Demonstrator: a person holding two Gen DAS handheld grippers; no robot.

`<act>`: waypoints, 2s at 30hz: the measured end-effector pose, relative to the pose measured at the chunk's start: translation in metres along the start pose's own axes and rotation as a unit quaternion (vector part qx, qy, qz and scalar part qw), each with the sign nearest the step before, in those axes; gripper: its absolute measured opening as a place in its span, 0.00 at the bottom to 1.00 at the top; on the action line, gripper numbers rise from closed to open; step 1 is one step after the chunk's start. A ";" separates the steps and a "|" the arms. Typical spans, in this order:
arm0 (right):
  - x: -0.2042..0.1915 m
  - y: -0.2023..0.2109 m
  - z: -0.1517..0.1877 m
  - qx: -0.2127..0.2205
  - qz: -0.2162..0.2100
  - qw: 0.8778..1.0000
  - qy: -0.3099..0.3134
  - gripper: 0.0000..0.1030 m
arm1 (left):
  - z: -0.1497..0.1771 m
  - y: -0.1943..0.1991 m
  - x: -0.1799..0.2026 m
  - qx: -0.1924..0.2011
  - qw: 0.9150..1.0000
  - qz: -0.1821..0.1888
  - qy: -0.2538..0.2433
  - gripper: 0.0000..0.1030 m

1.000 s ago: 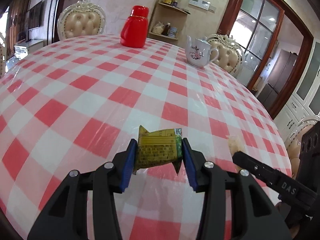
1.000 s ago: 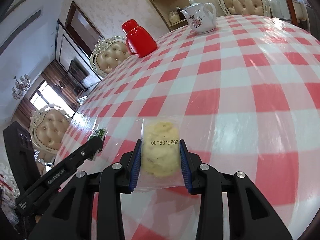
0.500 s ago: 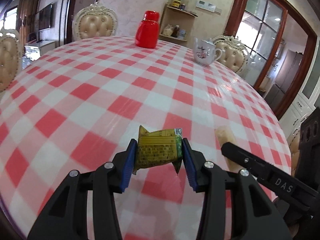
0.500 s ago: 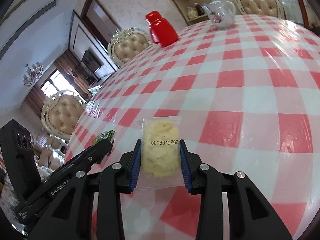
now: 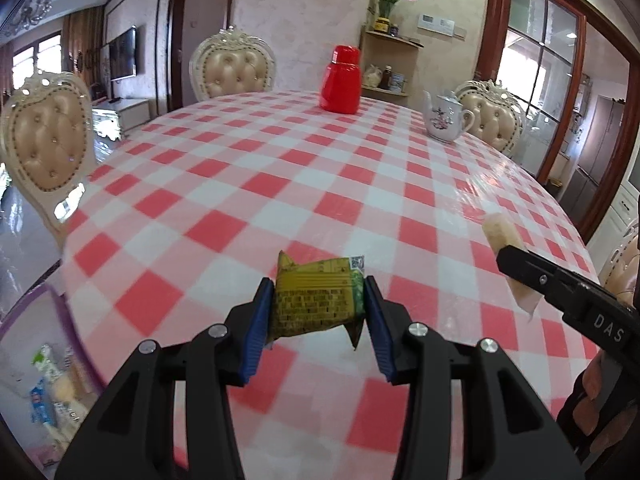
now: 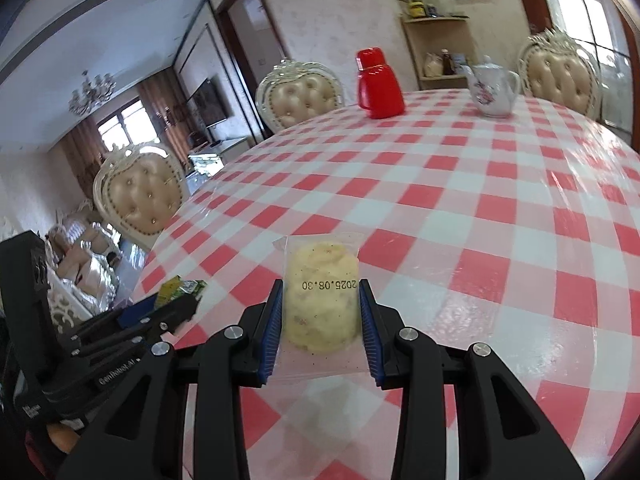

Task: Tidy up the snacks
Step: 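Lift both held packets and carry them over the clear box, then open both grippers to drop the packets into the clear box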

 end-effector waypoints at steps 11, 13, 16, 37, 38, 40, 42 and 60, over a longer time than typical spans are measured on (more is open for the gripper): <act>-0.082 -0.005 0.021 -0.023 -0.040 0.995 0.091 0.35 | 0.016 0.054 -0.071 0.022 0.998 -0.061 0.006 0.44; -0.098 -0.008 0.026 -0.029 -0.046 0.993 0.106 0.35 | 0.019 0.064 -0.087 0.026 0.997 -0.071 0.008 0.44; -0.119 -0.012 0.034 -0.039 -0.055 0.989 0.129 0.35 | 0.025 0.072 -0.106 0.023 0.996 -0.088 0.001 0.44; -0.310 -0.060 0.108 -0.134 -0.145 0.925 0.325 0.35 | 0.063 0.099 -0.246 0.013 0.978 -0.187 0.089 0.46; -0.316 -0.063 0.112 -0.140 -0.152 0.921 0.330 0.35 | 0.063 0.100 -0.250 0.012 0.977 -0.191 0.092 0.47; -0.326 -0.066 0.119 -0.152 -0.170 0.914 0.334 0.37 | 0.064 0.101 -0.258 0.011 0.977 -0.188 0.100 0.57; -0.333 -0.066 0.122 -0.146 -0.177 0.912 0.340 0.58 | 0.062 0.108 -0.266 0.028 0.974 -0.192 0.119 0.85; -0.332 -0.081 0.108 -0.191 -0.125 0.927 0.298 0.84 | 0.065 0.106 -0.289 -0.059 0.956 -0.220 0.185 0.98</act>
Point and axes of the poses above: each gripper's, at about its wrist camera, not at the fingertips, and y roughly against the way its jaws point, x to its right, z to its underside, the point moved 2 cm from there along -y, roughly the way its jaws point, and after that the axes turned 2 degrees about y, right-handed, at the moved point
